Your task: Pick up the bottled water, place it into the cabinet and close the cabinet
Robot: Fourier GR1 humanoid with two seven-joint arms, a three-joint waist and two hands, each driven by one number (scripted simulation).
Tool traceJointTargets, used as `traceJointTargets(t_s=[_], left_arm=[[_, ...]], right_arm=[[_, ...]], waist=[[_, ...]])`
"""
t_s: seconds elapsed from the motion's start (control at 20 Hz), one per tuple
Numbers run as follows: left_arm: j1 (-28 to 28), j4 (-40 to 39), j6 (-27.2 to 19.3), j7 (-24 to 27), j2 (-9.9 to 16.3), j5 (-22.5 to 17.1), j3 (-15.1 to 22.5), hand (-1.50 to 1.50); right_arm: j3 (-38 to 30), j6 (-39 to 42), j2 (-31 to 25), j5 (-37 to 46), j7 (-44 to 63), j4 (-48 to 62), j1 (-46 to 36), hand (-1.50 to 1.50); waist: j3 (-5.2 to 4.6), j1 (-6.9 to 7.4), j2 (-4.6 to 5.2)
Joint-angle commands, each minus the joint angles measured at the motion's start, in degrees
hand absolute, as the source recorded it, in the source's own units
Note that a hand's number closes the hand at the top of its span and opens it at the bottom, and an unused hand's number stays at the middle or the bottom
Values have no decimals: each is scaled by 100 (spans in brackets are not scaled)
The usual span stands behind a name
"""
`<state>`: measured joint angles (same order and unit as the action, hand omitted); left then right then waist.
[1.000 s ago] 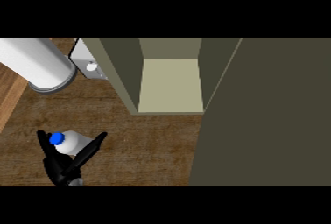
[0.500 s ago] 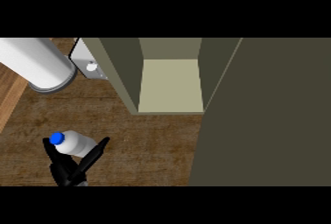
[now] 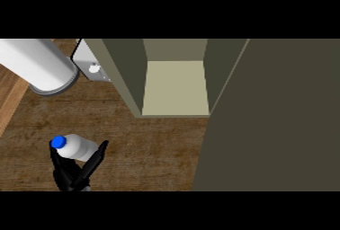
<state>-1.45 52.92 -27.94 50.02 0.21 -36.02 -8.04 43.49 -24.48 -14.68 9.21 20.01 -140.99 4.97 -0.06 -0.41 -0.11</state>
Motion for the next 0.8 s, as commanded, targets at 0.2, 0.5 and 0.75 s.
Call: traceJointTargets(t_s=[0.2,0.5,0.75], left_arm=[[-439,-549,569,443,33,-265,-328,150],[-707,-729,794,542,-20,-465,-255,150],[-438,-751,2324,-206,387,490,1258,150]], right_arm=[[131,7,-400,560,136,-751,379,-150],[183,-72,-486,491,32,-827,426,-150],[9,-102,-373,117,-288,-241,47,-150]], waist=[[2,-26,-1],[-1,-36,1],[-8,-159,5]])
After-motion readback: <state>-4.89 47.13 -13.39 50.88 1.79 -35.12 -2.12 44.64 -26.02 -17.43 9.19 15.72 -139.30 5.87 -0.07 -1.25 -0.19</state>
